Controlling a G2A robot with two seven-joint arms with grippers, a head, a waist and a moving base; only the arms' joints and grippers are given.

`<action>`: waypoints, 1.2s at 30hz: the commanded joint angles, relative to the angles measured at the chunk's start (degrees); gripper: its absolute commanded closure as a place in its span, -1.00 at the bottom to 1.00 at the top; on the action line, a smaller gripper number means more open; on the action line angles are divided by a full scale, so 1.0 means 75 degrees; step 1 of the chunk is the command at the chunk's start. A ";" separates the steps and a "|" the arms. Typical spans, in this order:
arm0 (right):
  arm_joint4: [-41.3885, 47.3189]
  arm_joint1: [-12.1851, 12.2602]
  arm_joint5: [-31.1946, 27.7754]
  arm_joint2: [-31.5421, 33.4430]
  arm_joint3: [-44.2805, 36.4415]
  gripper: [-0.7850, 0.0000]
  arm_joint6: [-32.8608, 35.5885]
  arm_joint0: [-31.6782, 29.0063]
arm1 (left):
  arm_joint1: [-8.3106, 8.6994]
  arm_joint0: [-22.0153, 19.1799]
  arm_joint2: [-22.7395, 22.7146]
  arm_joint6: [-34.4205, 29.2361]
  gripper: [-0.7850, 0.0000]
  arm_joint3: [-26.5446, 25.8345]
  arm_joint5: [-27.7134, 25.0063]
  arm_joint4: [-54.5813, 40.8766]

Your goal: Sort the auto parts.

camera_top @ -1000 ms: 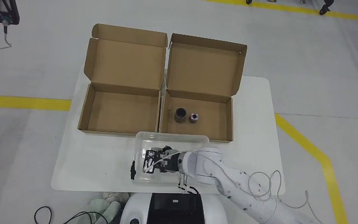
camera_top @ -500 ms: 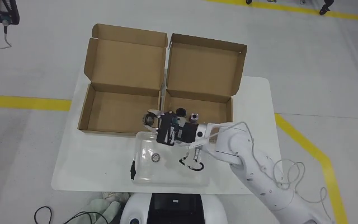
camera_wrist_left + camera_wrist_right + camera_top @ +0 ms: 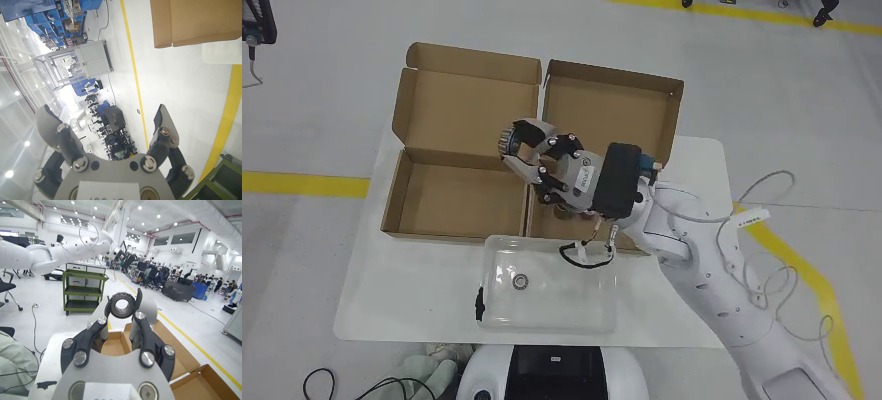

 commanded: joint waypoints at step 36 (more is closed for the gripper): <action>-0.0295 -0.0303 0.0683 -0.0351 0.1397 1.00 0.1808 0.0307 | 0.0000 0.0000 0.0000 0.0000 -1.00 0.0000 0.0000 0.0000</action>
